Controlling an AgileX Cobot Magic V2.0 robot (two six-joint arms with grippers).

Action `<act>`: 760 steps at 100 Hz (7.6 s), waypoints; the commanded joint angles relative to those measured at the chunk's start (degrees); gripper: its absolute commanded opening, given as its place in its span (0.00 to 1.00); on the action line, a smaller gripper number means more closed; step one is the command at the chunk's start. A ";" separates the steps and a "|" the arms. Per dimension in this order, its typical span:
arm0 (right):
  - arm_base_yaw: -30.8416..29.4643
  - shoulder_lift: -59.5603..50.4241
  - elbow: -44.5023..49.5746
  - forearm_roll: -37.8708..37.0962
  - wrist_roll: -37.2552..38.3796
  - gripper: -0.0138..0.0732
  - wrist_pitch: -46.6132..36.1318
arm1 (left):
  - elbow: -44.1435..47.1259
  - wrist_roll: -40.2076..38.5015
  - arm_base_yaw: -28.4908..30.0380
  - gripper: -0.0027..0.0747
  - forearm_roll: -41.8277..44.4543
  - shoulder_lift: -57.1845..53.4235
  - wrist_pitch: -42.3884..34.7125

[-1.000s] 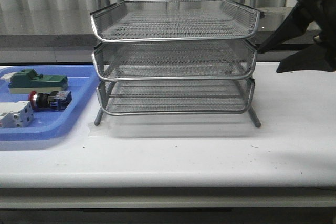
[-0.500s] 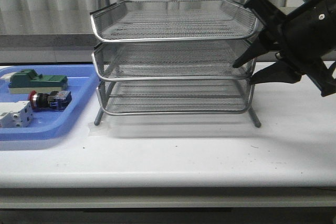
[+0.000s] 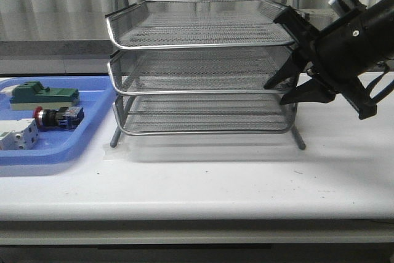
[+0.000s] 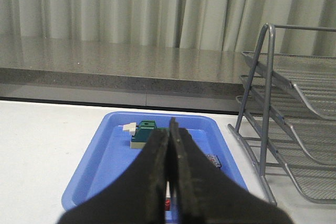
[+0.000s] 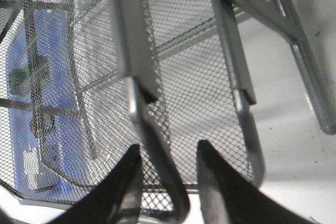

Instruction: Place button on rack with both arms

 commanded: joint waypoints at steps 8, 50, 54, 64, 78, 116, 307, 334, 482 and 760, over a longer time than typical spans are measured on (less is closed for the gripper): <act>0.02 -1.02 -1.67 1.72 -0.94 0.22 3.86 | 2.75 -0.10 0.07 0.01 -0.50 -1.83 -4.25; 0.02 -0.84 1.34 -3.29 -1.09 0.08 7.53 | 2.75 -0.10 0.07 0.01 -0.50 -1.83 -4.25; 0.02 -1.24 2.89 -3.29 -1.86 0.08 7.33 | 2.75 -0.10 0.07 0.01 -0.50 -1.83 -4.25; 0.02 -2.78 7.06 -3.23 -4.56 0.08 6.94 | 2.75 -0.10 0.07 0.01 -0.50 -1.83 -4.25; 0.02 -6.50 13.67 -3.17 -6.81 0.08 5.62 | 2.75 -0.10 0.07 0.01 -0.50 -1.83 -4.25; 0.02 -16.02 24.33 -3.10 -7.96 0.08 4.25 | 2.75 -0.10 0.07 0.01 -0.50 -1.83 -4.25; -0.11 -59.52 7.00 -84.34 46.16 0.87 27.14 | 2.75 -0.10 0.07 0.01 -0.50 -1.83 -4.25; -0.11 -67.57 7.00 -87.21 46.82 0.79 32.33 | 2.75 -0.10 0.07 0.01 -0.50 -1.83 -4.25; -0.11 -71.97 7.10 -87.21 46.82 0.08 32.42 | 2.27 -0.10 0.07 0.01 -0.50 -1.83 -6.91; -0.11 -71.97 7.10 -87.21 46.82 0.08 32.42 | -106.34 60.21 -1.46 0.79 -17.72 112.21 61.01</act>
